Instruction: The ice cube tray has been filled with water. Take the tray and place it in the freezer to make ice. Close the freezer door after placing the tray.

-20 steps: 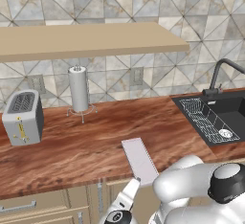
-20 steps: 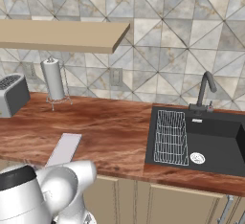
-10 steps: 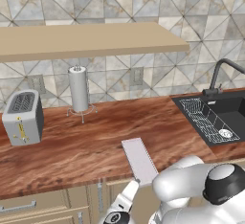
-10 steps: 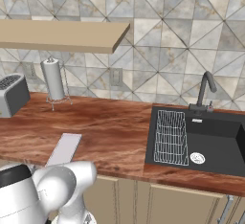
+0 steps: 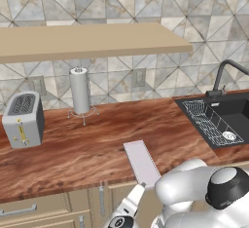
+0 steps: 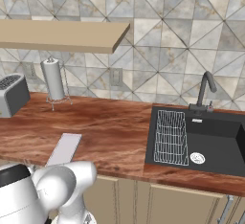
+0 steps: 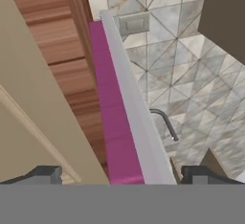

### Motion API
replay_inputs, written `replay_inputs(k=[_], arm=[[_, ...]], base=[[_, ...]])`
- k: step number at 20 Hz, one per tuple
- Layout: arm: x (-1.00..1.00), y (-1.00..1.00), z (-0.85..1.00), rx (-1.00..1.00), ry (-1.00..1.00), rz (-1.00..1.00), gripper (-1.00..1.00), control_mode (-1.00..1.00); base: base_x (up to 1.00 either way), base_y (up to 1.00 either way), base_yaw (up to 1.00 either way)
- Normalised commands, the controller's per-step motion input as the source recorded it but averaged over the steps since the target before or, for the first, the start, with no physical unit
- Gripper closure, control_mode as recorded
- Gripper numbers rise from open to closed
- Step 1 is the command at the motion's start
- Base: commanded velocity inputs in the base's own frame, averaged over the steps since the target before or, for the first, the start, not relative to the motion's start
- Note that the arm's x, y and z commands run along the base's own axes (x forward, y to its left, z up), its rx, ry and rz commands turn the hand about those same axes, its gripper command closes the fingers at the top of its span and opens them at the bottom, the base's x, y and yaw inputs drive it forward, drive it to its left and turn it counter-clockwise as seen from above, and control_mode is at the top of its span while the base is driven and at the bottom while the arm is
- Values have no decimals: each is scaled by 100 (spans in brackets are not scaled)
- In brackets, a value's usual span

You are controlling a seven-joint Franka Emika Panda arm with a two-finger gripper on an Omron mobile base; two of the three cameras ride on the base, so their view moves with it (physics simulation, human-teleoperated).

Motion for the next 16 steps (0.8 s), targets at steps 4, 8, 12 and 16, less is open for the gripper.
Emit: replay_inputs(k=[4,8,12,16], arm=[[0,-24,0,0,-2,0,-100,-100],[6,-3,0,0,0,0,-100,-100],[24,0,0,0,0,0,-100,-100],[29,0,0,0,0,0,-100,-100]], base=[[0,0,0],[0,0,0],[0,0,0],[0,0,0]])
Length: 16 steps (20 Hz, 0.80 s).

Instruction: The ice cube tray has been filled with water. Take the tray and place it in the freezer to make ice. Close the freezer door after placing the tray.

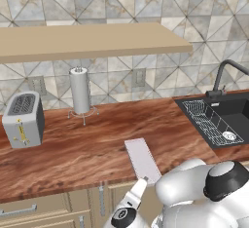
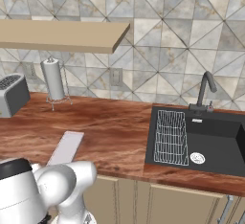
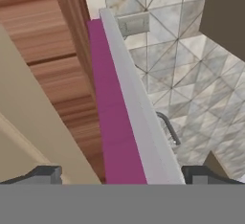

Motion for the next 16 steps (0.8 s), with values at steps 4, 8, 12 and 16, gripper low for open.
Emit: replay_inputs(k=[4,8,12,16], arm=[[25,0,0,0,0,0,-100,-100],[14,0,0,0,0,0,-100,-100],[0,0,-4,0,-3,0,-100,-100],[0,0,-1,0,-9,1,-100,-100]], base=[[0,0,0],[0,0,0],[0,0,0],[0,0,0]])
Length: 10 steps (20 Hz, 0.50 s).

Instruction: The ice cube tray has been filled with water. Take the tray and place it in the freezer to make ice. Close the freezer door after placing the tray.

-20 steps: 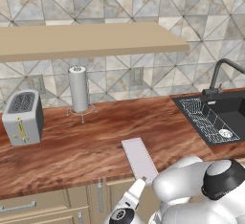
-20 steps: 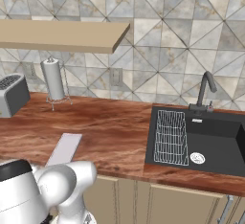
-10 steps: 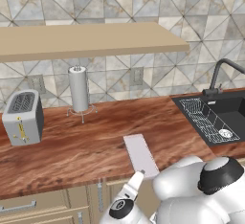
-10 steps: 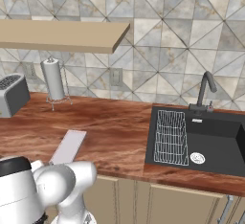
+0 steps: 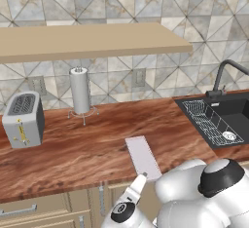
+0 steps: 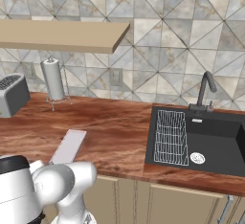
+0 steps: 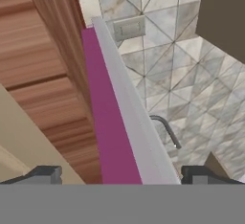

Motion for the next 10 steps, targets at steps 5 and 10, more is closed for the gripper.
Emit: replay_inputs(k=[5,10], arm=[[0,0,0,0,-13,6,-100,-100],[0,0,0,0,-10,7,-100,-100]], base=[[0,0,0],[0,0,0]])
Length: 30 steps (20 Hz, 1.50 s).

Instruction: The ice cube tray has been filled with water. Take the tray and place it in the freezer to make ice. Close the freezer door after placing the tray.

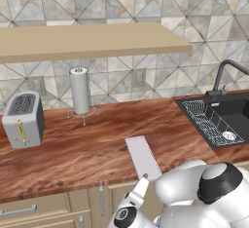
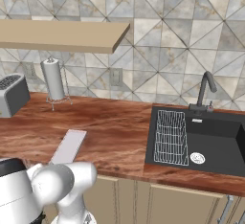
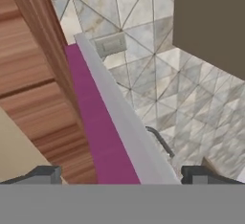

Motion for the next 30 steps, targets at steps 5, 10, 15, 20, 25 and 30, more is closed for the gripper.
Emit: replay_inputs(k=[5,10,15,20,25,30], arm=[[0,0,0,0,-5,7,-100,-100],[10,0,0,0,0,4,100,-100],[15,0,0,0,6,0,100,-100],[1,0,4,0,6,0,100,-100],[-2,0,43,0,0,0,100,-100],[0,0,91,0,0,0,100,-100]], base=[[0,0,0],[0,0,0],[0,0,0],[0,0,0],[0,0,0],[0,0,0]])
